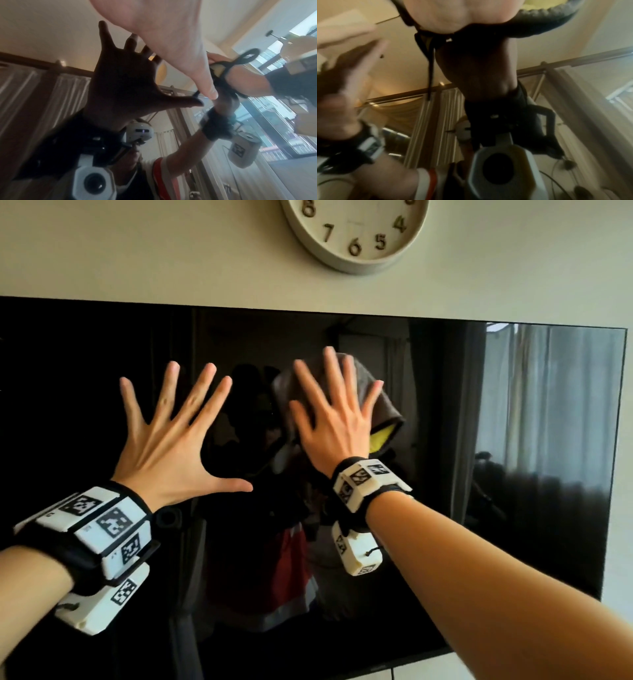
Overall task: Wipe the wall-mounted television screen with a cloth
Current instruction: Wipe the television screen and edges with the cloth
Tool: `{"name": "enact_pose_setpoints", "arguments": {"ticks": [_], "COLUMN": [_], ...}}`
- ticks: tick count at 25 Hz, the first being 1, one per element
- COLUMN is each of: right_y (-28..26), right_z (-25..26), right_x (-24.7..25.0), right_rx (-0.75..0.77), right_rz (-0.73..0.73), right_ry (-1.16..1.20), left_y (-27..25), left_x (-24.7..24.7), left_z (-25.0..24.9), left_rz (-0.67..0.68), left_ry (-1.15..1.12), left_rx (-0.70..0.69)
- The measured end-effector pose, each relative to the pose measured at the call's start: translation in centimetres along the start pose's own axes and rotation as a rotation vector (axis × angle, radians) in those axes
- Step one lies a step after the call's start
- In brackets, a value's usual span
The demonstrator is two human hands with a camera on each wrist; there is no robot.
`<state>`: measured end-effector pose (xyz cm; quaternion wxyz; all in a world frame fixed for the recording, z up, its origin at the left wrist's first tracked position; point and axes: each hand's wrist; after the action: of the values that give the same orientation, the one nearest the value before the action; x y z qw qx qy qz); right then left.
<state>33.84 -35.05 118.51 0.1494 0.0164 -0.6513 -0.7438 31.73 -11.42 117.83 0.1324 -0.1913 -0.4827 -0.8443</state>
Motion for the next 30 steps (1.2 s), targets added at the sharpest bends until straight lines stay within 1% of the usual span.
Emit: {"name": "enact_pose_setpoints", "arguments": {"ticks": [1, 2, 3, 5, 7, 8, 9, 11, 12, 13, 14, 16, 17, 18, 19, 21, 22, 24, 25, 26, 27, 28, 29, 30], "right_y": [0.1, 0.3, 0.8, 1.3, 1.4, 1.2, 1.1, 0.9, 1.0, 1.4, 1.8, 1.9, 1.5, 1.0, 0.5, 1.7, 2.9, 4.7, 4.7, 3.9, 2.5, 1.3, 0.5, 0.8], "right_z": [0.7, 0.5, -0.5, -4.4, -8.1, -8.9, -8.9, -8.6, -9.1, -10.4, -12.1, -15.9, -16.9, -17.1, -16.6, -15.4, -15.5, -17.4, -19.2, -21.0, -22.1, -22.5, -22.4, -22.1], "right_x": [-0.2, -0.2, 0.0, 0.5, 1.2, 1.5, 1.6, 1.5, 1.5, 1.7, 2.1, 2.8, 3.0, 3.1, 2.9, 2.7, 2.8, 3.6, 3.9, 4.1, 4.2, 4.2, 4.0, 3.8], "right_rx": [0.044, 0.041, 0.001, -0.140, -0.270, -0.298, -0.282, -0.160, -0.100, -0.087, -0.142, -0.311, -0.331, -0.291, -0.216, -0.116, -0.118, -0.232, -0.302, -0.340, -0.334, -0.291, -0.229, -0.164], "right_rz": [0.012, 0.004, -0.018, -0.045, -0.044, -0.037, -0.028, 0.000, -0.002, -0.017, -0.038, -0.062, -0.040, -0.018, -0.003, -0.021, -0.044, -0.082, -0.096, -0.089, -0.070, -0.043, -0.015, -0.001], "right_ry": [-0.007, 0.001, 0.013, 0.042, 0.053, 0.043, 0.027, 0.003, -0.006, -0.006, -0.001, 0.035, 0.042, 0.023, -0.002, -0.009, 0.011, 0.059, 0.068, 0.068, 0.054, 0.028, 0.001, -0.020], "left_y": [0.9, 1.9, 3.1, 5.0, 6.2, 6.5, 6.7, 7.1, 7.1, 7.1, 7.0, 6.9, 7.1, 7.4, 7.9, 9.3, 10.1, 11.4, 11.8, 12.0, 12.1, 12.1, 12.1, 12.1], "left_x": [0.0, 0.0, -0.1, 0.0, -0.2, -0.4, -0.7, -1.1, -1.3, -1.4, -1.4, -1.3, -1.1, -1.0, -0.8, -0.7, -0.7, -0.7, -0.7, -0.8, -0.8, -0.8, -0.9, -1.0], "left_z": [-1.5, -3.1, -4.8, -8.0, -10.2, -11.0, -11.6, -12.2, -12.4, -12.3, -12.2, -12.3, -12.6, -13.2, -14.1, -16.1, -17.1, -18.7, -19.2, -19.5, -19.7, -19.8, -19.9, -19.9], "left_rz": [-0.013, -0.027, -0.041, -0.054, -0.053, -0.048, -0.042, -0.039, -0.041, -0.041, -0.036, -0.027, -0.022, -0.017, -0.015, -0.023, -0.026, -0.024, -0.021, -0.021, -0.022, -0.024, -0.029, -0.035], "left_ry": [-0.008, -0.037, -0.075, -0.115, -0.111, -0.115, -0.124, -0.137, -0.131, -0.120, -0.110, -0.098, -0.091, -0.086, -0.087, -0.102, -0.111, -0.112, -0.101, -0.092, -0.087, -0.084, -0.083, -0.080], "left_rx": [-0.012, -0.011, -0.002, 0.019, 0.012, 0.009, 0.014, 0.029, 0.031, 0.030, 0.030, 0.033, 0.033, 0.026, 0.014, 0.000, 0.001, 0.002, 0.001, 0.003, 0.008, 0.011, 0.013, 0.015]}}
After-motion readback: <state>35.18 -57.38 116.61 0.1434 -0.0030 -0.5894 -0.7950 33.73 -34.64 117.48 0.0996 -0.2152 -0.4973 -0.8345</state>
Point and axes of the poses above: each hand's wrist, its own y-axis towards the middle knuckle, its own x-axis out of the back of the hand, z = x × y, and after that the axes turned 8 degrees about -x, right-handed
